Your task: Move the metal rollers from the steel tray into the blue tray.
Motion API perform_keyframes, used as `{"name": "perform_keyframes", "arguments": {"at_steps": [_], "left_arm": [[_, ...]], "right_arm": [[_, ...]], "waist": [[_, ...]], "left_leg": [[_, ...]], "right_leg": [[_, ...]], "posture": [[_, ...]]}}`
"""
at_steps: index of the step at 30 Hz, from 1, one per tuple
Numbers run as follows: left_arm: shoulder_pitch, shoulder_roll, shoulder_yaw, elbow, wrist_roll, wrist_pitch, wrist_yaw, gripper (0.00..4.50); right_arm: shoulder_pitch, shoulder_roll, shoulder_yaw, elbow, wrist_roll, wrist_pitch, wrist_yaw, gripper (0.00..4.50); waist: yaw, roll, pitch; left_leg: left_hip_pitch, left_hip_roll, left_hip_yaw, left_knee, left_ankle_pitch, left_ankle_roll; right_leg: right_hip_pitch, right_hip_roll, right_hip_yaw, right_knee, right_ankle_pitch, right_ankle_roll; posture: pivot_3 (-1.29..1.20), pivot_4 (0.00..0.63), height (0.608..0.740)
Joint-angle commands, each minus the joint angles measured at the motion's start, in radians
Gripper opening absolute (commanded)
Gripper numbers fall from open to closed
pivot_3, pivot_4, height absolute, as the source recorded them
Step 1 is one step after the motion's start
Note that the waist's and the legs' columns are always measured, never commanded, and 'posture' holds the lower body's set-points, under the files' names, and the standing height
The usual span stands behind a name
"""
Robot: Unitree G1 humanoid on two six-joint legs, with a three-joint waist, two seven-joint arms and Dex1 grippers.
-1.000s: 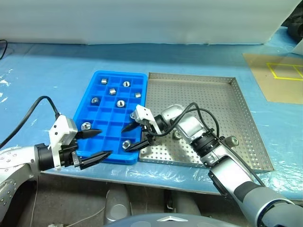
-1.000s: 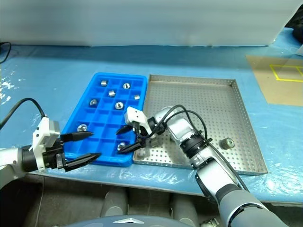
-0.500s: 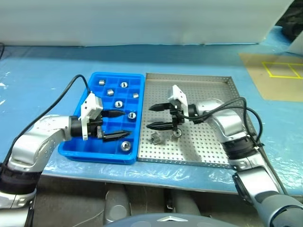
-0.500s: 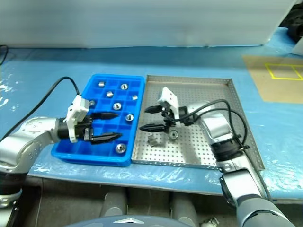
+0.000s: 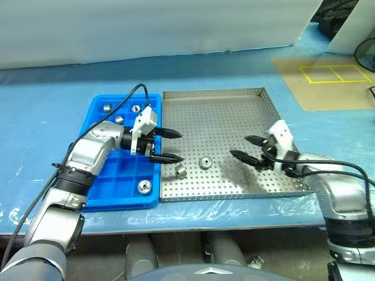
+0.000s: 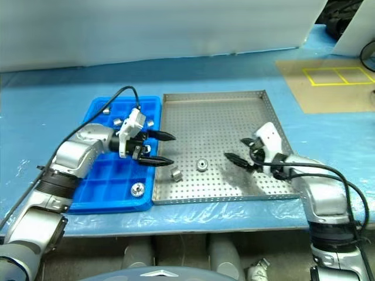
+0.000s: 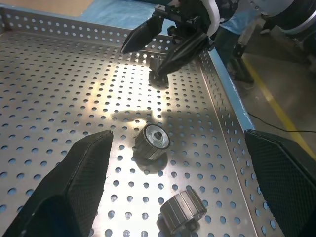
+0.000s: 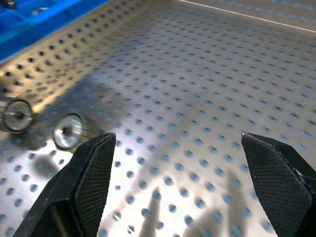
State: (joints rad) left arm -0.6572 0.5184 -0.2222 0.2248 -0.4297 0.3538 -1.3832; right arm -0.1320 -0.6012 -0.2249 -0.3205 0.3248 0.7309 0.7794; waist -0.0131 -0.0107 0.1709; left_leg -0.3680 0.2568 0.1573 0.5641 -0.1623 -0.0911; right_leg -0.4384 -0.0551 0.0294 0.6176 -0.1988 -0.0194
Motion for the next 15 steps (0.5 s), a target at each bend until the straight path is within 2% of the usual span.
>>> {"name": "perform_keyframes", "arguments": {"at_steps": [1,7,15], "left_arm": [[-0.034,-0.03,-0.013,0.018,0.014,-0.035,-0.041,4.5],[-0.037,-0.079,-0.024,0.038,0.035,-0.046,-0.062,4.5],[-0.066,-0.086,0.009,0.103,0.06,-0.084,-0.066,4.5]], "right_arm": [[0.065,-0.01,-0.081,-0.07,0.017,-0.001,-0.058,4.17],[0.164,0.005,-0.112,-0.075,0.019,-0.018,-0.128,4.17],[0.165,-0.003,-0.126,0.022,0.017,-0.054,-0.166,4.17]], "waist": [[-0.005,0.0,0.0],[-0.03,0.0,0.0],[-0.058,0.001,0.0]], "left_leg": [[0.0,0.0,0.0,0.0,-0.002,0.003],[0.0,0.0,0.002,0.001,-0.004,0.007],[-0.001,-0.003,0.005,0.003,-0.007,0.013]], "right_leg": [[0.0,0.0,0.0,0.0,0.0,0.0],[0.002,0.0,0.001,-0.005,0.001,0.001],[0.003,-0.002,0.0,-0.011,0.003,0.004]], "posture": [[-0.52,0.15,0.74],[-0.56,0.15,0.74],[-0.55,0.15,0.74]]}}
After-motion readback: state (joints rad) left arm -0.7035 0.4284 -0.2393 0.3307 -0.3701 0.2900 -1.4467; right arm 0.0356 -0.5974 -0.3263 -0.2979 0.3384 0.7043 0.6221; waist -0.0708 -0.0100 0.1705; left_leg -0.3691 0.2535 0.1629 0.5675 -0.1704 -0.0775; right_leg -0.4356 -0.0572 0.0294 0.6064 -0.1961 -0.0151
